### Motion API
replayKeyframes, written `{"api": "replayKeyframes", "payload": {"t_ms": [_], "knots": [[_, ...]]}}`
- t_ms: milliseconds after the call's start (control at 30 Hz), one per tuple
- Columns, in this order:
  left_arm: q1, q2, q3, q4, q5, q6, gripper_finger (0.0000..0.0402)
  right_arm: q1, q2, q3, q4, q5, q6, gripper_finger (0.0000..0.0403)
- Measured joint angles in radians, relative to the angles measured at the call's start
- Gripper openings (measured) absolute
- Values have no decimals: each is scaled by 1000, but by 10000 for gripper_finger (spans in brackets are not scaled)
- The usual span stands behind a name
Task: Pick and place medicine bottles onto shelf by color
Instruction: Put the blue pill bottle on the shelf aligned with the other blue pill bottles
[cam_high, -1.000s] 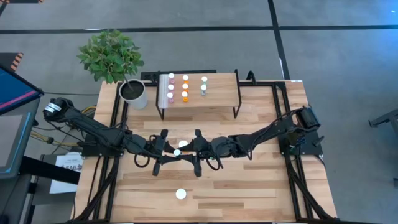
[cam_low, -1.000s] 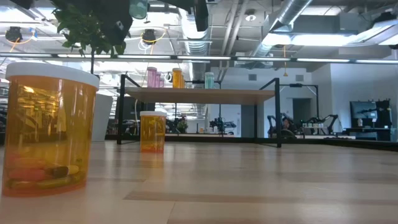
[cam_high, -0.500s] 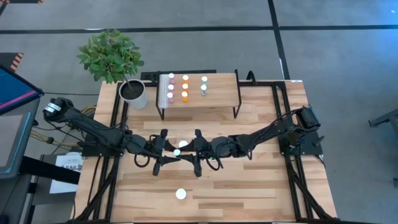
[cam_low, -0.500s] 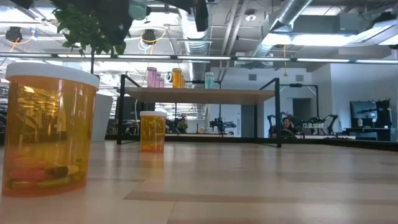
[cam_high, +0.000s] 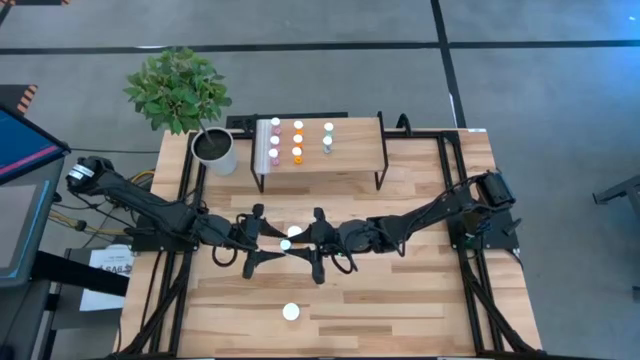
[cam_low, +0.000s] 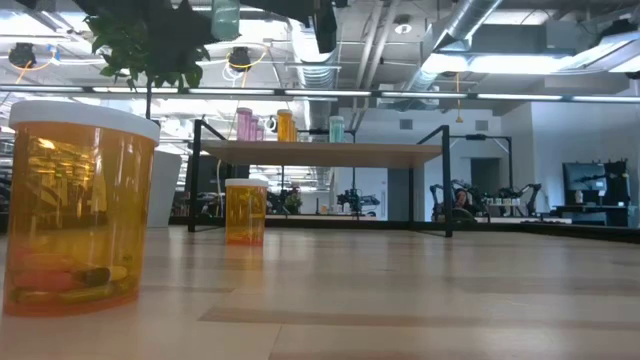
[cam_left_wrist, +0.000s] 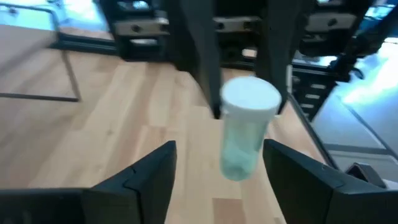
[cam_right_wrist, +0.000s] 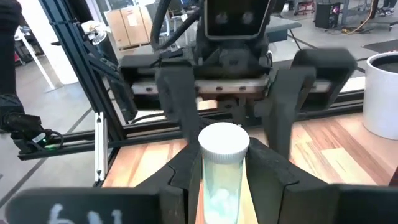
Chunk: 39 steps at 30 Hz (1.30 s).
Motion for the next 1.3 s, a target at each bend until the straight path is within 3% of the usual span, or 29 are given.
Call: {"api": "replayKeyframes", "payload": {"t_ms": [267,567,733,933,1067,1300], "knots": [[-23,-162,-1,-168,-110,0,236,-30,-44,0,-71,97,-55,123],[-95,-278,-62,-175,-195,0,236,-120,-159,-27,-154,163,-109,124],[-120,-309,-74,-174,-210,0,236,-157,-237,-204,-32,164,-65,124],[-125,-309,-74,-162,-229,3,236,-205,-293,-463,384,181,-68,124],[-124,-284,-75,-114,-224,22,236,-257,-285,-505,440,264,-111,124],[-122,-230,-75,-67,-205,35,236,-365,-227,-476,431,266,-117,124]]}}
